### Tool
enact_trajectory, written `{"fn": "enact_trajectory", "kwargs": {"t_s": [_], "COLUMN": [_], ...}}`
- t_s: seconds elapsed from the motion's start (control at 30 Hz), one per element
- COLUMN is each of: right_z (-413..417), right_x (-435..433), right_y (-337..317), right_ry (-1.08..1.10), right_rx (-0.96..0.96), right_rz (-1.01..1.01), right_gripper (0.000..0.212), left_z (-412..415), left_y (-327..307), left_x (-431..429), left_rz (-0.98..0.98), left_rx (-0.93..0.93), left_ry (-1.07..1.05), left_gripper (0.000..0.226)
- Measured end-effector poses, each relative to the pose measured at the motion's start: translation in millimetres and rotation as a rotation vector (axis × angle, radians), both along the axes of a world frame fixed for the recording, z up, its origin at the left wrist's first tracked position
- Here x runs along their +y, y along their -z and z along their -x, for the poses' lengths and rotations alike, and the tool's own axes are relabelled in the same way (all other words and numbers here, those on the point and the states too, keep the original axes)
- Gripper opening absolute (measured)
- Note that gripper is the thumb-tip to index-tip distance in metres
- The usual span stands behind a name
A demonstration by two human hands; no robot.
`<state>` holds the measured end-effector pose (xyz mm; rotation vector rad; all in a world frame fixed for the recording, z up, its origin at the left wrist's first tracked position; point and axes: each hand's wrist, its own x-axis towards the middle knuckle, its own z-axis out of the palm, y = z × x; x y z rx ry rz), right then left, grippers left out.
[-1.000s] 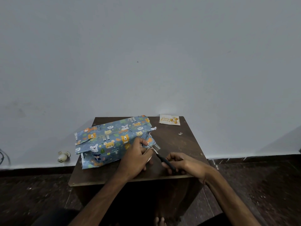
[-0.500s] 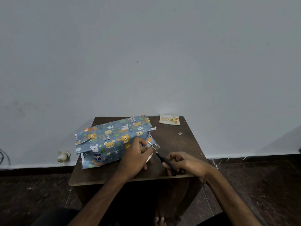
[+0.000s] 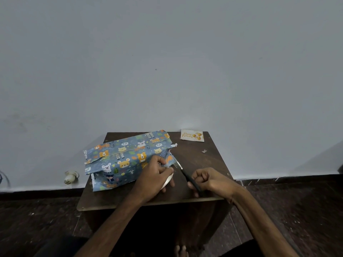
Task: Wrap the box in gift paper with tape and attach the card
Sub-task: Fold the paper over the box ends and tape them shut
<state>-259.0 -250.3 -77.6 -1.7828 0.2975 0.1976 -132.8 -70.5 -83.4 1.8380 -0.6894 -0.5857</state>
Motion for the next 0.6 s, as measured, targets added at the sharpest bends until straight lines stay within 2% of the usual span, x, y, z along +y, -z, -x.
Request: {"fn": "enact_trajectory", "kwargs": {"t_s": [0.07,0.13,0.2,0.23,0.33,0.43,0.53,0.6], "right_z": [0,0,0,-1,-5,-13,-15,-13], "right_x": [-5,-12,-16,-13,-3,5,7,9], "right_y": [0,4,8,9,9,8,7,4], "right_ry": [0.15,0.314,0.32,0.303,0.262,0.207,0.184,0.209], "right_rx": [-0.033,-0.058,-0.014,0.009,0.037,0.11,0.16,0.128], "right_rz": [0.089,0.449,0.86,0.969,1.095,1.223,1.239,1.261], "right_gripper": [0.012,0.021,0.027,0.028,0.012,0.021,0.024,0.022], "left_z": [0,-1,0,0,1,2,3,3], "left_y": [1,1,1,1,0,0,0,0], "left_x": [1,1,1,1,1,1,1,2], "left_rz": [-0.002,-0.004,-0.004,-0.005,-0.01,-0.008,0.002,0.015], "left_rx": [-0.006,-0.007,0.001,0.007,0.016,0.021,0.03,0.035], "left_ry": [0.004,0.007,0.0,-0.003,-0.009,-0.011,-0.013,-0.015], "left_gripper": [0.015,0.016,0.017,0.017,0.018,0.017,0.017,0.018]}}
